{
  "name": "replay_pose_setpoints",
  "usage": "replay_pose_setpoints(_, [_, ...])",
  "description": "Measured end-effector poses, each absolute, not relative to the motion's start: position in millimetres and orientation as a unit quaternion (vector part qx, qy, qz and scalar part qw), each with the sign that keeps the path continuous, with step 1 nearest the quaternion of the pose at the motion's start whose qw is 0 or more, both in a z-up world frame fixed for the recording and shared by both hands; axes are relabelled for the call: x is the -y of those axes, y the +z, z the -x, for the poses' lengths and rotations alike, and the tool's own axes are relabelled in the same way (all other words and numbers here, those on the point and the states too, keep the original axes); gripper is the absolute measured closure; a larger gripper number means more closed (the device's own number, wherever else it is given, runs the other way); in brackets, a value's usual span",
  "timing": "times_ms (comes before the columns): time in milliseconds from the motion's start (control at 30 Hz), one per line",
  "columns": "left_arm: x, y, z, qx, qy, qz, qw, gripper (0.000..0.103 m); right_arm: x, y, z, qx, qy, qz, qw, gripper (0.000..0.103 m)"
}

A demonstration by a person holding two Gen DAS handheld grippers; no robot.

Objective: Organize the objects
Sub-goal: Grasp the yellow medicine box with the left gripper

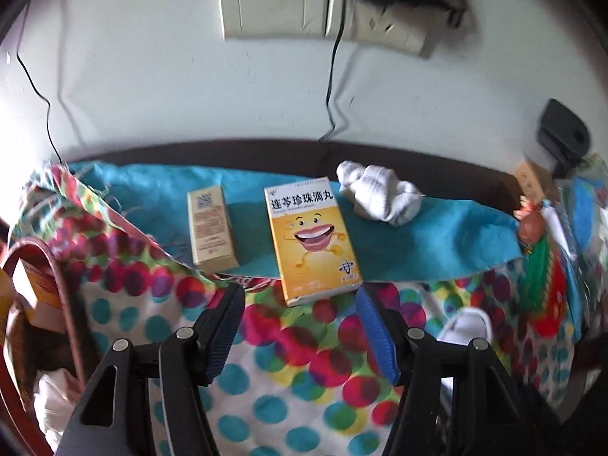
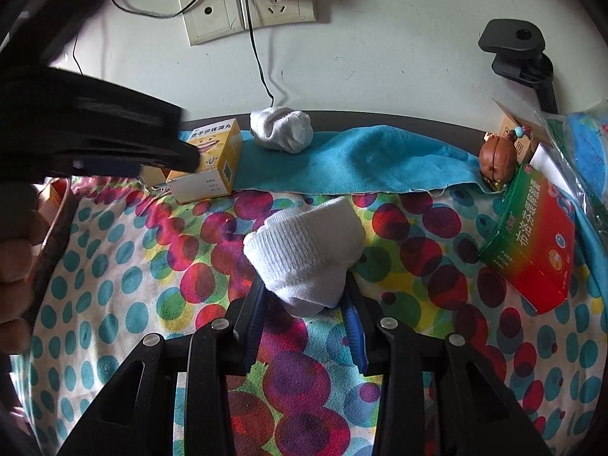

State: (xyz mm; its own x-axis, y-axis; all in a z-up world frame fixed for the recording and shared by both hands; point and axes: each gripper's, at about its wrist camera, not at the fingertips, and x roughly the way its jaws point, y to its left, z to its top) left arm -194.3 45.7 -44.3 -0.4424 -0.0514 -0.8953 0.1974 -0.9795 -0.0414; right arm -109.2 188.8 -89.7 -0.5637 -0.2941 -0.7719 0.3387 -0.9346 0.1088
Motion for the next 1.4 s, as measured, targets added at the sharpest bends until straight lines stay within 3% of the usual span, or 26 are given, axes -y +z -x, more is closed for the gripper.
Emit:
replay_pose_setpoints(733, [-42.2, -74.2, 240.6, -0.108, -0.828, -0.528, 0.156, 0.040, -194.1, -87.1, 107.8, -0.005, -0.880, -0.433, 0.198, 0.067])
replay_pose_setpoints(1400, [-34.0, -53.6, 193.0, -0.084, -0.871, -0.471, 0.111, 0.046, -186.5, -82.7, 101.6, -0.021, -0.881, -0.432, 0.190, 0.067])
